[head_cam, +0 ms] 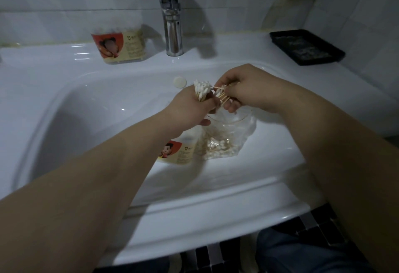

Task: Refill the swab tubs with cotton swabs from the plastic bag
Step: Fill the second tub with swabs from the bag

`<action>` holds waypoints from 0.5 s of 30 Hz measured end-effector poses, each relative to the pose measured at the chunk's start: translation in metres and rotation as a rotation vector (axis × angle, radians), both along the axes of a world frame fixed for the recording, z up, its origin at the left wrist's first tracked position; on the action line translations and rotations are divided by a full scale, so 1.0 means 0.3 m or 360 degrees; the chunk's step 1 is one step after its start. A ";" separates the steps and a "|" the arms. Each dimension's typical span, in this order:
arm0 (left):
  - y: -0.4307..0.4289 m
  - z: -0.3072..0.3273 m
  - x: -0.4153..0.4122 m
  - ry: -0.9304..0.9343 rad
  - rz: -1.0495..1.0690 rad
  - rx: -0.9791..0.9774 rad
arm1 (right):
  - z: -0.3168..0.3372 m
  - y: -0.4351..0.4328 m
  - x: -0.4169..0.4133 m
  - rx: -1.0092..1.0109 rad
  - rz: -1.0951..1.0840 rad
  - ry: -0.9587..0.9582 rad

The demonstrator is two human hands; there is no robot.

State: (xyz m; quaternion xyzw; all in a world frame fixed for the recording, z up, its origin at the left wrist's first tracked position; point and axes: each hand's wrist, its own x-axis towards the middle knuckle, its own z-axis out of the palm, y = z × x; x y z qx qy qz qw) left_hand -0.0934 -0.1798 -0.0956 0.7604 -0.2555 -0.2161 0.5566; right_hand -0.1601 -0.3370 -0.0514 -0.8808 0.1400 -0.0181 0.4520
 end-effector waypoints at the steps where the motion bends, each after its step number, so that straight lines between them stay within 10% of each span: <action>1: 0.001 0.002 -0.001 0.0012 -0.0017 -0.0004 | -0.002 0.000 0.001 -0.0012 0.0001 0.0002; 15: 0.000 0.022 0.000 0.0008 0.0004 0.0162 | -0.009 -0.029 0.004 -0.0001 -0.0043 -0.0040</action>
